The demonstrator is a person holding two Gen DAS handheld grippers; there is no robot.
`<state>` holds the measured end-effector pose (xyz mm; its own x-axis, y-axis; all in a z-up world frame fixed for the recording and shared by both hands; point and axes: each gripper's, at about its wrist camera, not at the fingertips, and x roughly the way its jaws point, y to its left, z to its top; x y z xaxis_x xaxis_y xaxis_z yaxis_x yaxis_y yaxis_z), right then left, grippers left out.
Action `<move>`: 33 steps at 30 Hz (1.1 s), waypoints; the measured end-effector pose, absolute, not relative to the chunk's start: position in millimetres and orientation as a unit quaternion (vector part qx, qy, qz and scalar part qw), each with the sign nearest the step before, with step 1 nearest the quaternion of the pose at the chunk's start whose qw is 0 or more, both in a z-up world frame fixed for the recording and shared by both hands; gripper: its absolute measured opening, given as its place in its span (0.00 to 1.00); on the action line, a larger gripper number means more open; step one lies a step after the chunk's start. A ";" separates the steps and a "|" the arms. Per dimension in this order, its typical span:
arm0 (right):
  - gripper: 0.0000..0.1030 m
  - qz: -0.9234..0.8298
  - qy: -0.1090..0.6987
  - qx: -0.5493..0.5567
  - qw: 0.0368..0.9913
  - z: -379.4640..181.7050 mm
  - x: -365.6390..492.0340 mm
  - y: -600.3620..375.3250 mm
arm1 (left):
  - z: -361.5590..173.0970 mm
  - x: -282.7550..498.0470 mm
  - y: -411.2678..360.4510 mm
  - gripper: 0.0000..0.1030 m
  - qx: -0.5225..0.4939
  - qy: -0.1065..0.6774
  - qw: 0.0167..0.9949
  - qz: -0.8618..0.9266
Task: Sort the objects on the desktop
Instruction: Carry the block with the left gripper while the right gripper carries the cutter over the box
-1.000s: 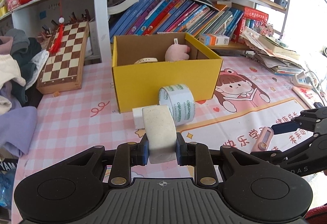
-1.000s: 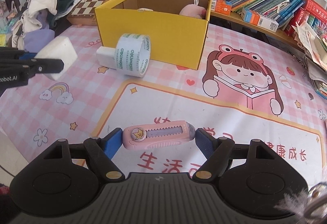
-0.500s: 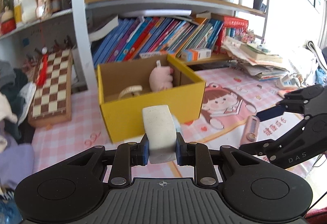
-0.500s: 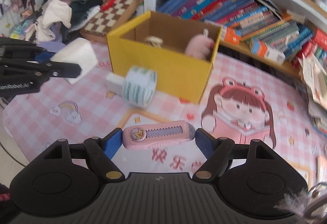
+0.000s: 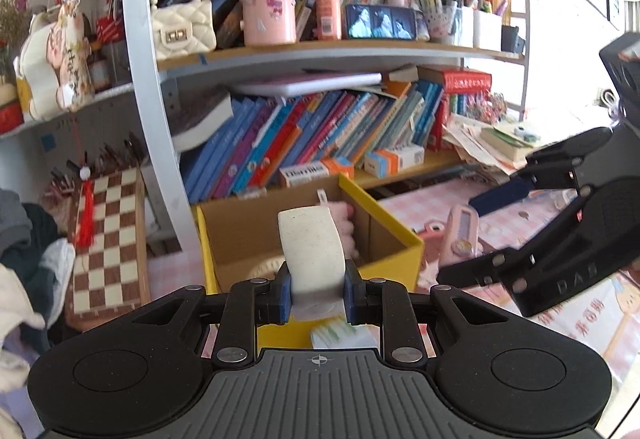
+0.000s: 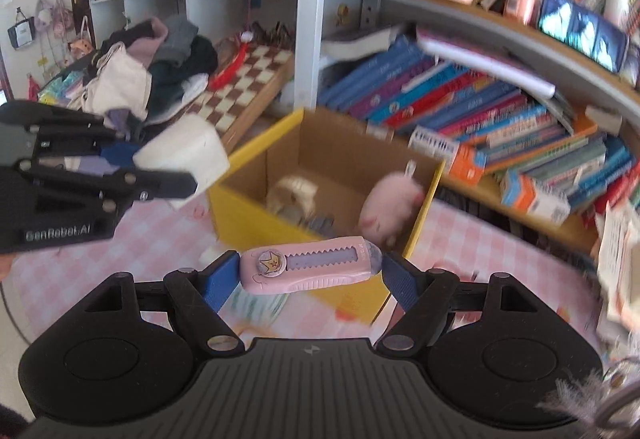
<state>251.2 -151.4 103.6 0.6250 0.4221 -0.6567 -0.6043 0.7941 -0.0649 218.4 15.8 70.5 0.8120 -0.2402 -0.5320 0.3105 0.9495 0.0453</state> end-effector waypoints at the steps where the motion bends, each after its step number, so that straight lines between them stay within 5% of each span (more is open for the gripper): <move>1: 0.74 0.288 0.318 -0.144 0.892 107.3 257.7 -151.3 | 71.9 223.1 15.5 0.22 0.065 0.269 0.950 -0.143; 13: 0.74 0.297 0.322 -0.152 0.886 101.7 334.4 -142.1 | 81.6 282.2 13.1 0.22 0.055 0.269 0.954 -0.121; 33: 0.74 0.318 0.374 -0.219 0.843 27.3 411.0 -97.5 | 9.7 365.9 6.8 0.22 0.066 0.374 0.923 -0.062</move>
<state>411.0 -97.5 27.3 0.5176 0.3729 -0.7701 -0.7008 0.7012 -0.1314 365.9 6.8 9.7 0.7132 -0.0652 -0.6979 0.1635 0.9837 0.0752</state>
